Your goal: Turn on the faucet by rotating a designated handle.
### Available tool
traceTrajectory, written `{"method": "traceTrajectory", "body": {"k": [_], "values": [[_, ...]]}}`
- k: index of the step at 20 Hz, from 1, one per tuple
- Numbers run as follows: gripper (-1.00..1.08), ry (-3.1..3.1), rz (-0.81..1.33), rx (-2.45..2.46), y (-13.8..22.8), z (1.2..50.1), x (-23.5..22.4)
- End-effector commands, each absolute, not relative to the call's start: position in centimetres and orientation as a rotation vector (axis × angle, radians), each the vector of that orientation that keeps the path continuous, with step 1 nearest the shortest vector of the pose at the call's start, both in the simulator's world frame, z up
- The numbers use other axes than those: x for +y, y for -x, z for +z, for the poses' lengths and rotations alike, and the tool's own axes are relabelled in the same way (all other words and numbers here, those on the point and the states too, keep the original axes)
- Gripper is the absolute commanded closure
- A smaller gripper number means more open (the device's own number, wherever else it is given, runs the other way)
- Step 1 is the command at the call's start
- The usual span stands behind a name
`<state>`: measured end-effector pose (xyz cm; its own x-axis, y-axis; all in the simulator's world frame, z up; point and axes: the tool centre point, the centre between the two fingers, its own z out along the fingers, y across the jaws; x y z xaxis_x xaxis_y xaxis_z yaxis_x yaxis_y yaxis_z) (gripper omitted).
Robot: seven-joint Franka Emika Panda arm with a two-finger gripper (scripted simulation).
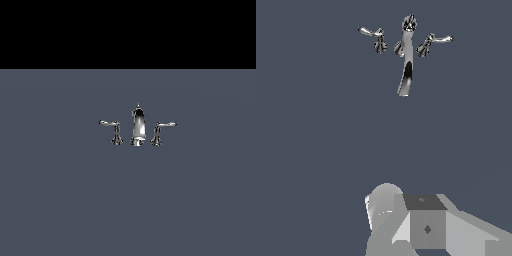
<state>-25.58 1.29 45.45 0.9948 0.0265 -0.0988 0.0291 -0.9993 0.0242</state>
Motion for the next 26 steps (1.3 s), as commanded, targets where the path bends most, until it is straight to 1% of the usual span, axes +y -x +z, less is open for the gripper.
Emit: {"method": "traceTrajectory", "body": {"k": [1,17,21,26], "values": [[1.08,-3.112,-0.154,0.043,25.6,45.5,1.3],[1.08,-3.117,-0.188,0.051,24.7,44.5,1.3],[1.08,-3.135,-0.195,0.014,23.9,44.3,1.6],[1.08,-3.171,-0.212,-0.078,22.0,43.6,2.3]]}}
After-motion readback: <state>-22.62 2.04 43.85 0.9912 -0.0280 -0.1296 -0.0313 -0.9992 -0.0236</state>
